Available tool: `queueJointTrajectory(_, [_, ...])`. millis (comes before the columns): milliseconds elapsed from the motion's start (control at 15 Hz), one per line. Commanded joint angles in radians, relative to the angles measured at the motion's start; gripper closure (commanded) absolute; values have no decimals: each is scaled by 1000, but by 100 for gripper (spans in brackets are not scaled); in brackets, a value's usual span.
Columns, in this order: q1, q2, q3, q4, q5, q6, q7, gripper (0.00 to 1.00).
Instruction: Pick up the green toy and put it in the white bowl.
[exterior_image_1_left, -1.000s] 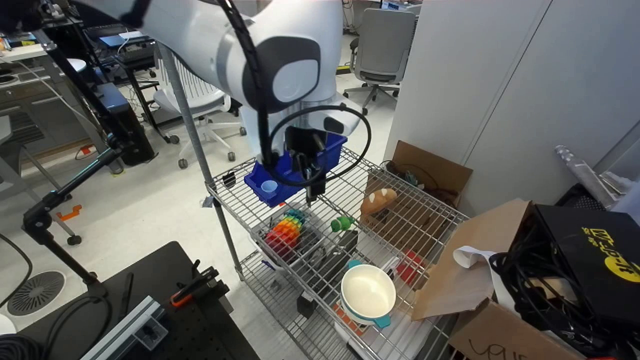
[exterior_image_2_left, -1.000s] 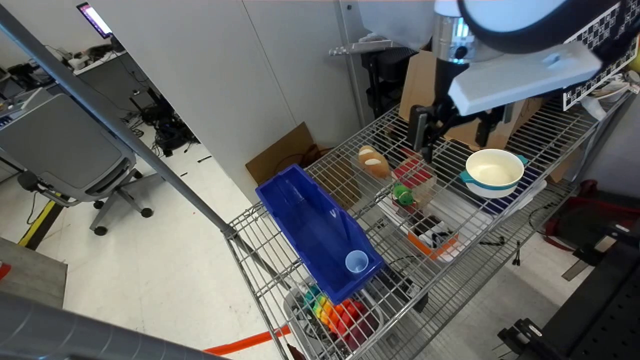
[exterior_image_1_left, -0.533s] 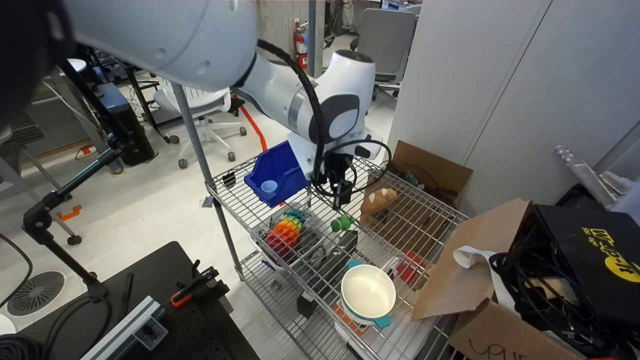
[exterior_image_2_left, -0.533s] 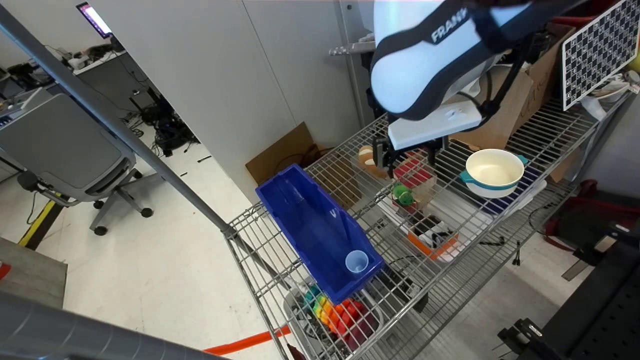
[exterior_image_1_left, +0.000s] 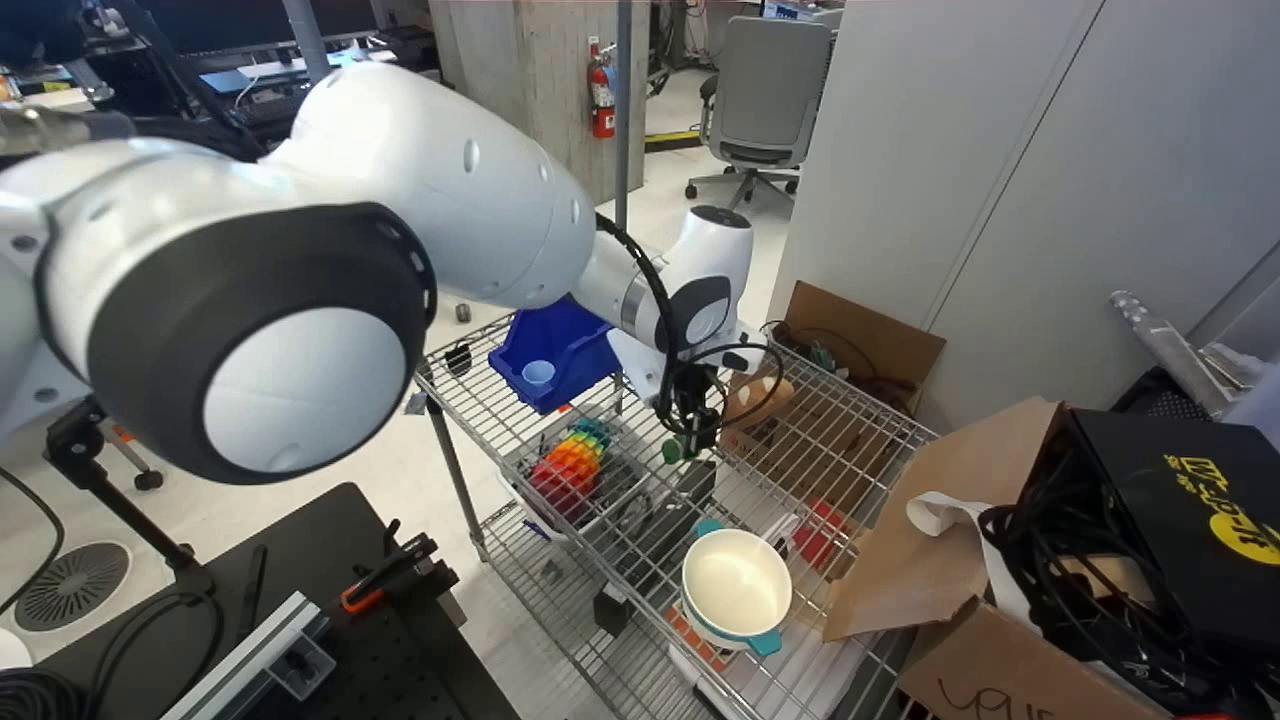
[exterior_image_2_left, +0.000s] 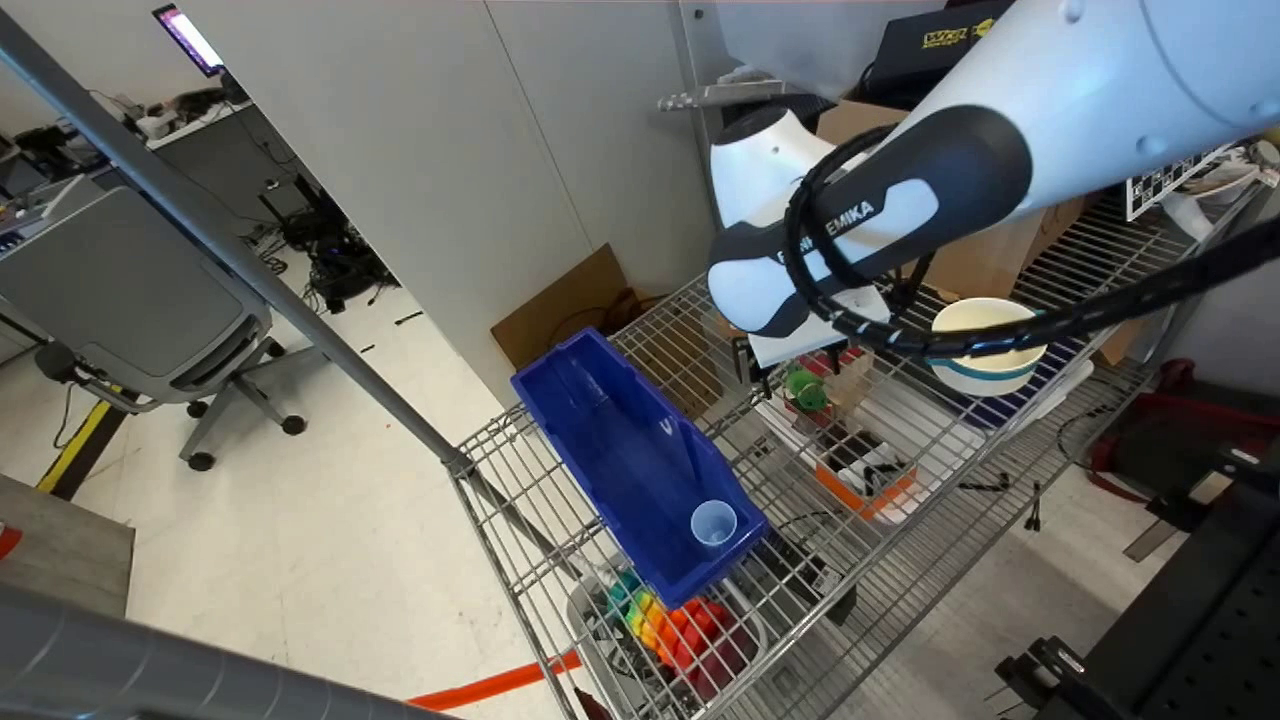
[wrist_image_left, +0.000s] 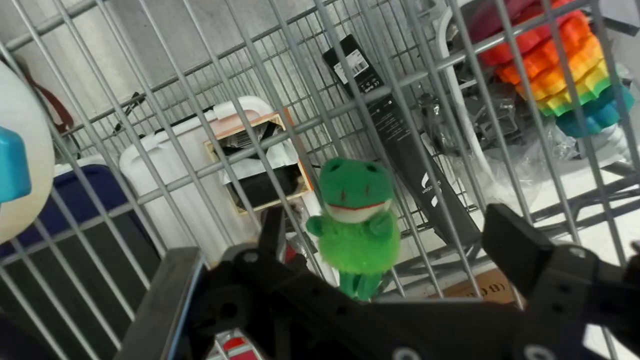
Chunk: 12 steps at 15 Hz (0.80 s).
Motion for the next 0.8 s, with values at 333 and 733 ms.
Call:
queueJointTrajectory(333, [16, 275, -62, 437, -9, -257, 73, 42])
queueJointTrajectory(733, [21, 308, -53, 547, -12, -346, 77, 88])
